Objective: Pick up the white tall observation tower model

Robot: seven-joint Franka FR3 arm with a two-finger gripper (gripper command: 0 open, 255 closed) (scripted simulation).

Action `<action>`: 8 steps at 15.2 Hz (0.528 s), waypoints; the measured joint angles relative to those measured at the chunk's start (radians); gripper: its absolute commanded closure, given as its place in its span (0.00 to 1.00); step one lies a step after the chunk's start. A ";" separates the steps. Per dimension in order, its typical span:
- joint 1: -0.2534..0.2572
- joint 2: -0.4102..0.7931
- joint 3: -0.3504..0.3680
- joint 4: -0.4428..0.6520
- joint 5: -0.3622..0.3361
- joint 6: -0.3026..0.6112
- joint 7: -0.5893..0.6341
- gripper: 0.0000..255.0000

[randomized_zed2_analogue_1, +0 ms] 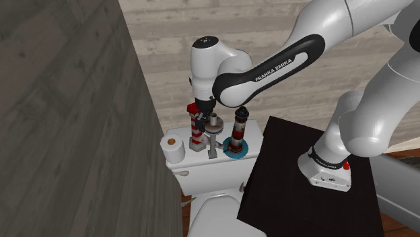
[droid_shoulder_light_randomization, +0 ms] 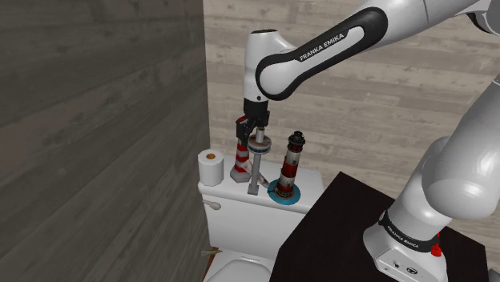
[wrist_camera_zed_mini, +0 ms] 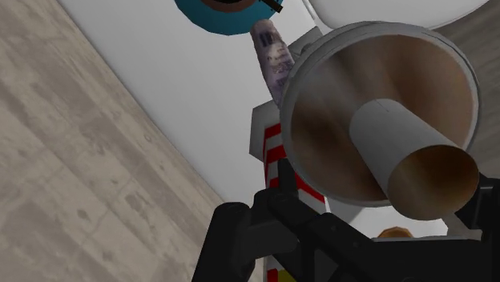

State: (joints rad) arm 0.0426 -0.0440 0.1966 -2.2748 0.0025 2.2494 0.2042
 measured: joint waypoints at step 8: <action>0.000 -0.025 -0.001 0.026 0.007 -0.053 -0.005 1.00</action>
State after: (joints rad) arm 0.0426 -0.0691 0.1955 -2.2492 0.0091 2.1964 0.1990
